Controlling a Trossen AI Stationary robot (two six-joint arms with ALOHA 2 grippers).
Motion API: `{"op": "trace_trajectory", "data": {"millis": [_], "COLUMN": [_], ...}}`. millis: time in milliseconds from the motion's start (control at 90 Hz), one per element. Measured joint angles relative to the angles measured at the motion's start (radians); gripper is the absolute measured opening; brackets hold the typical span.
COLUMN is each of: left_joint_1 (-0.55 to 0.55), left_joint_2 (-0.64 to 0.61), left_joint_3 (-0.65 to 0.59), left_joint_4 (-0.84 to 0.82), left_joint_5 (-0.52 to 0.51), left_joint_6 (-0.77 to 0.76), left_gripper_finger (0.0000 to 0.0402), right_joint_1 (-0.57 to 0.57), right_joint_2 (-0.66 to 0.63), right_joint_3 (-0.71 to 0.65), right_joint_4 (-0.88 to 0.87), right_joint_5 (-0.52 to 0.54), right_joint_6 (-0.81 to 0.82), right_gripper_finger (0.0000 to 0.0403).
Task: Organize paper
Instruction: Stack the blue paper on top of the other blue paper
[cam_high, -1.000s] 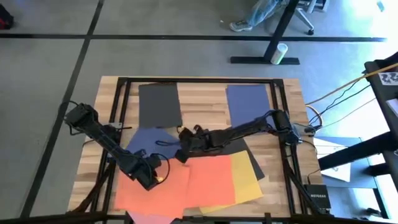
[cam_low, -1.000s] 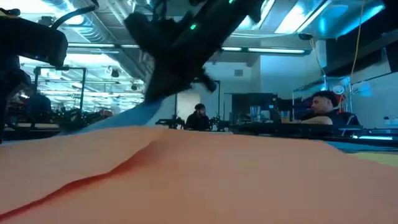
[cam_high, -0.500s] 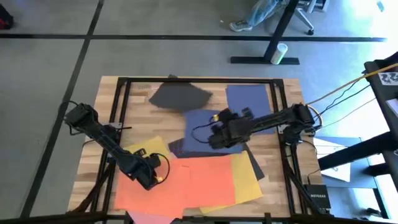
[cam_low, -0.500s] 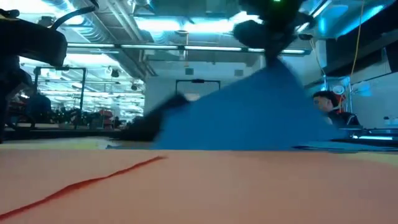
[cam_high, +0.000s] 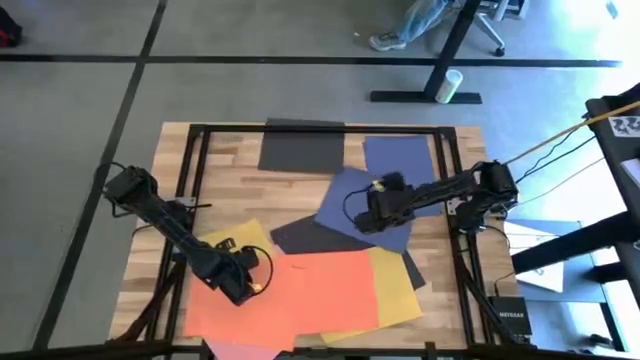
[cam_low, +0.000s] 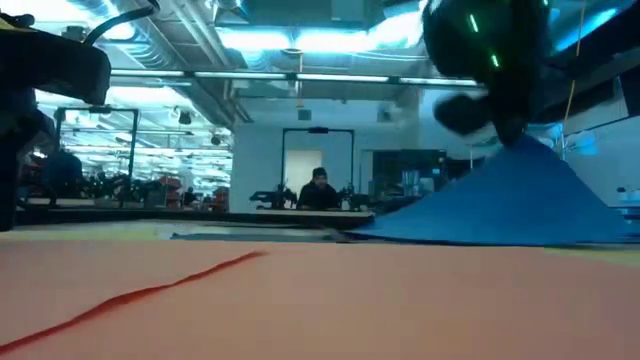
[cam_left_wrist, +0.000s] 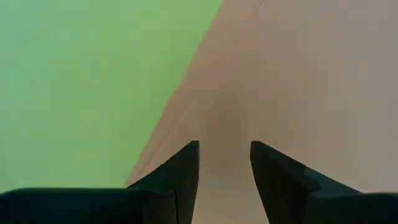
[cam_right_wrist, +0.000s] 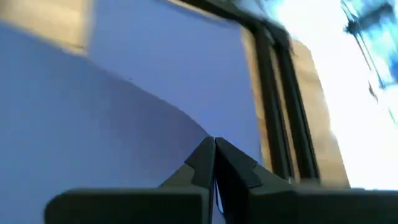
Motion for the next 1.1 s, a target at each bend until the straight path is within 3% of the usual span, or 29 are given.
{"op": "trace_trajectory", "data": {"millis": [144, 389, 500, 600, 756, 978, 1100], "left_joint_1": [-0.001, 0.004, 0.011, 0.010, 0.010, 0.010, 0.010], "left_joint_2": [0.000, 0.000, 0.000, 0.000, 0.000, 0.000, 0.000], "left_joint_3": [0.000, 0.000, 0.000, 0.000, 0.000, 0.000, 0.000], "left_joint_4": [-0.002, -0.002, -0.002, -0.002, -0.003, 0.001, 0.005], "left_joint_5": [-0.003, -0.050, -0.054, -0.054, -0.054, -0.059, -0.060], "left_joint_6": [-0.009, 0.008, 0.020, 0.033, 0.040, 0.022, 0.018], "left_gripper_finger": [0.0129, 0.0129, 0.0129, 0.0129, 0.0129, 0.0129, 0.0129], "right_joint_1": [0.005, -0.030, -0.054, -0.063, -0.058, 0.055, 0.091], "right_joint_2": [-0.001, 0.006, 0.006, 0.006, 0.006, 0.006, 0.006], "right_joint_3": [-0.155, -0.318, -0.352, -0.360, -0.360, -0.359, -0.362], "right_joint_4": [0.009, 0.361, 0.437, 0.403, 0.279, 0.207, 0.190], "right_joint_5": [-0.070, -0.052, -0.026, -0.029, -0.116, -0.287, -0.324], "right_joint_6": [0.259, 0.263, 0.262, 0.262, 0.262, 0.262, 0.273], "right_gripper_finger": [0.0000, 0.0000, 0.0000, 0.0000, 0.0000, 0.0000, 0.0000]}}
